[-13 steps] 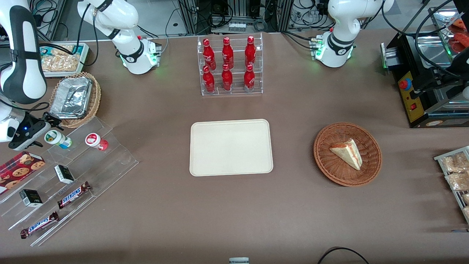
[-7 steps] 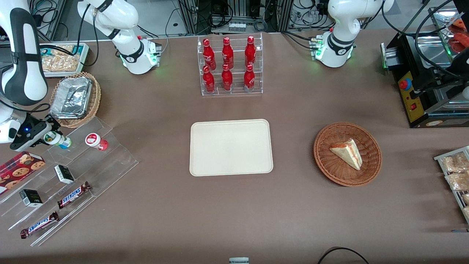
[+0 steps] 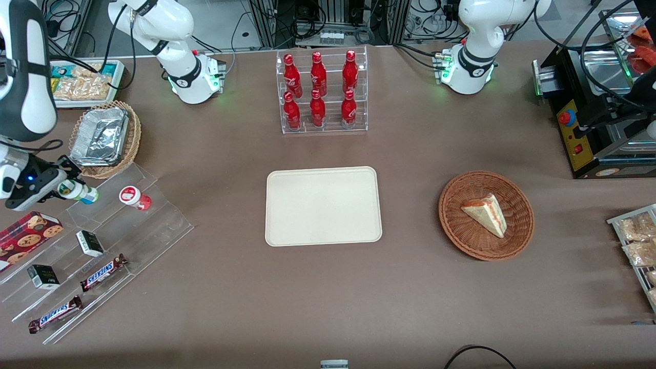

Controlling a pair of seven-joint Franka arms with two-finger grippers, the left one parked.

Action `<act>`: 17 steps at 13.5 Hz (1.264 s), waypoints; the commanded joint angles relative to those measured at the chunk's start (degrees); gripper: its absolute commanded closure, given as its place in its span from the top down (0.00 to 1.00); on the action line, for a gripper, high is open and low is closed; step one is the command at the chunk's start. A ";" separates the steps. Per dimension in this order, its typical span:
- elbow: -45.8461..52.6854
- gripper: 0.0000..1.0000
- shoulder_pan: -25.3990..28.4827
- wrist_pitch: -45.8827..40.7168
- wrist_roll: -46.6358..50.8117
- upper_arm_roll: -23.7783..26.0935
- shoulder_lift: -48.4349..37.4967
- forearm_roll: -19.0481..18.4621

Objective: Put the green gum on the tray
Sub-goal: 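Lift the gum tub and carry it over the cream tray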

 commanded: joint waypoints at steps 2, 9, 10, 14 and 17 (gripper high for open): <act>3.92 0.00 6.12 -6.62 9.98 0.07 -0.28 0.18; 4.36 0.00 27.21 -8.30 43.79 0.07 0.77 0.36; 5.31 0.00 30.28 -8.21 48.72 0.07 1.47 0.80; 13.56 0.00 40.31 -8.21 65.68 0.07 10.15 2.02; 17.35 0.00 45.59 -5.85 75.45 0.07 16.13 5.36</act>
